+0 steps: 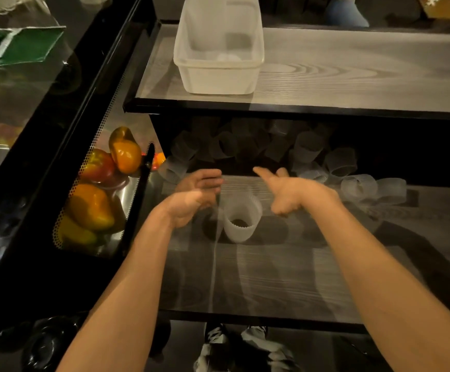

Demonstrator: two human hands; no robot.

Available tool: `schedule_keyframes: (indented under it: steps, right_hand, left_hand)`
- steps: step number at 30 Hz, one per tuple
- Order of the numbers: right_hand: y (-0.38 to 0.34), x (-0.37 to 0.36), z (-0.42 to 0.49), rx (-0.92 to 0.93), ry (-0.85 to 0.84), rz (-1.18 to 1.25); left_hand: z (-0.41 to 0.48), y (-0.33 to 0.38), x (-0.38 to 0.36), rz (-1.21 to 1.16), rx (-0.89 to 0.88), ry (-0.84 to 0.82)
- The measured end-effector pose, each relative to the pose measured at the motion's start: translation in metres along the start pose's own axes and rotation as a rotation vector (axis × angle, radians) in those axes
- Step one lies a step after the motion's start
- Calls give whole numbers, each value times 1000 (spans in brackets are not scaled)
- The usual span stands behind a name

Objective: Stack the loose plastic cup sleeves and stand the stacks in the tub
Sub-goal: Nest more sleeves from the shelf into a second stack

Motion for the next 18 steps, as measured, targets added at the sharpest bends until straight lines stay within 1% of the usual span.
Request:
schedule_keyframes:
  steps: [2,3,4,6,8,10,13,14,18]
  right_hand:
    - [3,11,9,15,100,29]
    - [2,16,15,44,157,47]
    - [0,20,22,78,199,72]
    - [-12,23,36,144,216,127]
    - [-28,22,55,173,171,200]
    - [-44,18,75,181,102,260]
    - [-66,12,103,182,81,328]
    - [-73,9,112,188,83,333]
    - [-95,-1,143,164,7,268]
  left_hand:
    - [17,-7,13,-32,17,272]
    - [26,-12,21,-53,30,390]
    - [32,-16,29,-60,39,471]
    - [40,-20,43,48,69,606]
    - [44,-19,53,258,126,713]
    - [47,-16,61,377,177,757]
    - [57,-10,72,471,119,721]
    - [60,-8,76,497,103,710]
    - [77,-4,85,610,159,679]
Point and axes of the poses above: each hand's wrist, its own z-axis towards the middle knuckle, its own x-axis out of the back of the hand, y = z × x, the point moved 2 cm from there along z, towards the middle knuckle, and after that the axes turned 13 degrees about x, right-handed, at the moved point
